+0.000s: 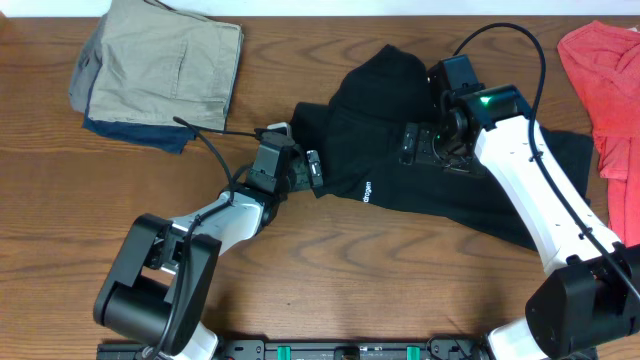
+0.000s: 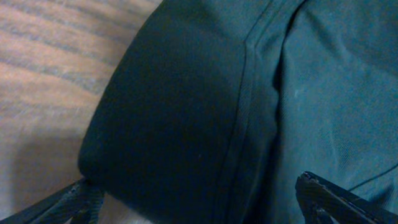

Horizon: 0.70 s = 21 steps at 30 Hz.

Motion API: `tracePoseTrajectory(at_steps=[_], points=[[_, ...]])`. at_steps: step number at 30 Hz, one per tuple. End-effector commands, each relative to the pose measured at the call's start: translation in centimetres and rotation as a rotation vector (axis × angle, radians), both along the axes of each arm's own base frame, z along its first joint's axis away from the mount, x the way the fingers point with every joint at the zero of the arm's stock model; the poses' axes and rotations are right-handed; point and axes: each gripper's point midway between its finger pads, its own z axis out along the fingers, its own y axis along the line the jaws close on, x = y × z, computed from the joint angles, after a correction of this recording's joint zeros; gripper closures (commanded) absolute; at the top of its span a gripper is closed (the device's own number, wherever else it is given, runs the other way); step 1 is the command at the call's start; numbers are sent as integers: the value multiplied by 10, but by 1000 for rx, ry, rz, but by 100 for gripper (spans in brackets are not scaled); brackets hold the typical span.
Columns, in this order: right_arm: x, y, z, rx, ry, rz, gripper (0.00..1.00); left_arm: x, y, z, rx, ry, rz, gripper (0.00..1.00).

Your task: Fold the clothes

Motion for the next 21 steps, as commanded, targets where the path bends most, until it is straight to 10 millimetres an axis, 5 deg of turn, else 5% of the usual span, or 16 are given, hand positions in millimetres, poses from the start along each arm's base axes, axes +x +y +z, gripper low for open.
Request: tracePoseTrajectory(at_steps=[1,15,21], points=[[-1,-1,-5,-4,16,7,1,-1,-1,-14,-6,34,15,4],[0,-1,-5,-3,12,7,1,-9,4,-18,12,72,17,92],[-1,-1,-5,-5,16,8,1,-24,21,2,30,118,45,94]])
